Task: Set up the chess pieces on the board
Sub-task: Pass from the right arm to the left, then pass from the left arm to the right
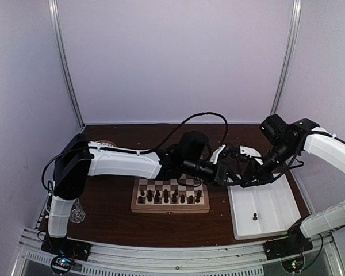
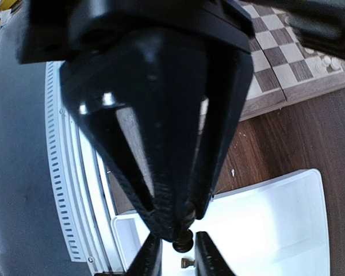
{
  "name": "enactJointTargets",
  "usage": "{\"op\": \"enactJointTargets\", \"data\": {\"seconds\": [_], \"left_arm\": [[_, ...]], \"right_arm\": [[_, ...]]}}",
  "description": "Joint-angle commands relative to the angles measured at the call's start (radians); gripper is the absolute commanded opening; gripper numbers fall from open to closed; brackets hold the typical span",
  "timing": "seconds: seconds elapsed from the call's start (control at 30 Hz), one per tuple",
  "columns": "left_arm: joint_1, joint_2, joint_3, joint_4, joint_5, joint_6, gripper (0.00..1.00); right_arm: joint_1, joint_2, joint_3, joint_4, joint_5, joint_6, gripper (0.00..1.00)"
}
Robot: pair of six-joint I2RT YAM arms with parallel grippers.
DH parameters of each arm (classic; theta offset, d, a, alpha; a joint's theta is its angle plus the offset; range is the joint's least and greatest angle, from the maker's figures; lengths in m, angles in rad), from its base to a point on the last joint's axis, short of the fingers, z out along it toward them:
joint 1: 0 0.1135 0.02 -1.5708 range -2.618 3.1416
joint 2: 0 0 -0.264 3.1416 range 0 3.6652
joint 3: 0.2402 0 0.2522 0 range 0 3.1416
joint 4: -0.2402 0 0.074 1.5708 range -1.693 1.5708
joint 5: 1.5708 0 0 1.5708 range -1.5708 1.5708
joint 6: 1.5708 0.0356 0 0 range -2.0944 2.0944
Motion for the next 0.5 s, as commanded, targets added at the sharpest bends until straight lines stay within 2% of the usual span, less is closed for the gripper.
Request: {"op": "enactJointTargets", "data": {"seconds": [0.0, 0.17, 0.47], "left_arm": [[-0.001, -0.029, -0.023, 0.117, -0.006, -0.006, 0.1], [0.008, -0.093, -0.116, 0.353, -0.037, -0.067, 0.1], [0.019, -0.133, -0.211, 0.704, -0.095, -0.21, 0.1]], "right_arm": [[-0.017, -0.082, 0.019, -0.012, -0.032, 0.005, 0.29], [-0.08, -0.229, -0.009, 0.091, -0.104, 0.057, 0.41], [-0.17, -0.156, 0.101, 0.196, -0.382, 0.231, 0.42]]}}
